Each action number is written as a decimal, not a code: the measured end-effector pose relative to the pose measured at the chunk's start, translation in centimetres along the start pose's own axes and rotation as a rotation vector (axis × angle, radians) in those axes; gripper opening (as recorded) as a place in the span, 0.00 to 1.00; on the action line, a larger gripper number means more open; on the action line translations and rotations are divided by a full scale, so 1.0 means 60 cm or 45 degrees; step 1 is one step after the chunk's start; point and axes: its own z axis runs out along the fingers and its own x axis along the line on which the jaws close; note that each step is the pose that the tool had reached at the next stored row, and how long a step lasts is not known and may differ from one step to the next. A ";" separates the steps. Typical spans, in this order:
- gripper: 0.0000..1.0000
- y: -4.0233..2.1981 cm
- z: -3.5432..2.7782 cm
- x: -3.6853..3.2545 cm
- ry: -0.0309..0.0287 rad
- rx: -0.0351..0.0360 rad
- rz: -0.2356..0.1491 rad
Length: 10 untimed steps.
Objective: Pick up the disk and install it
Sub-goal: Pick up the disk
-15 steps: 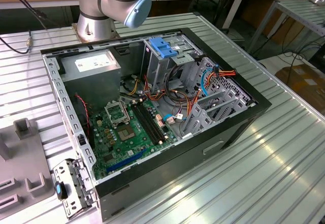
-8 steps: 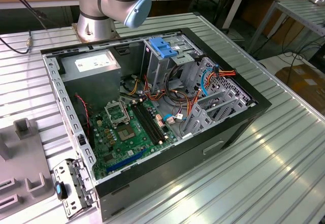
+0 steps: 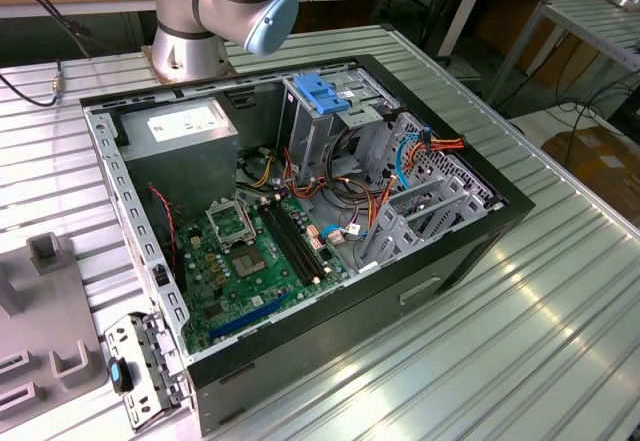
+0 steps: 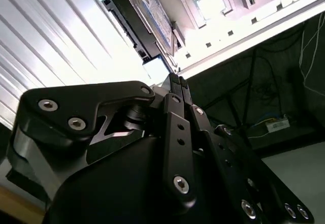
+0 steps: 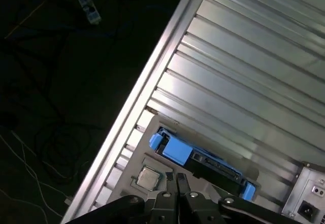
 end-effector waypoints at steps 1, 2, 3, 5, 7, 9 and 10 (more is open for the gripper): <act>0.15 0.000 0.000 0.000 0.0019 0.0003 -0.034; 0.15 0.000 0.000 0.000 0.0032 0.0006 -0.060; 0.15 0.000 0.000 0.000 0.0044 0.0007 -0.081; 0.15 0.000 0.000 0.000 0.0068 0.0011 -0.124; 0.15 0.000 0.000 0.000 0.0094 0.0015 -0.172; 0.15 0.000 0.000 0.000 0.0115 0.0028 -0.228; 0.15 0.001 0.001 -0.001 0.0094 0.0076 -0.244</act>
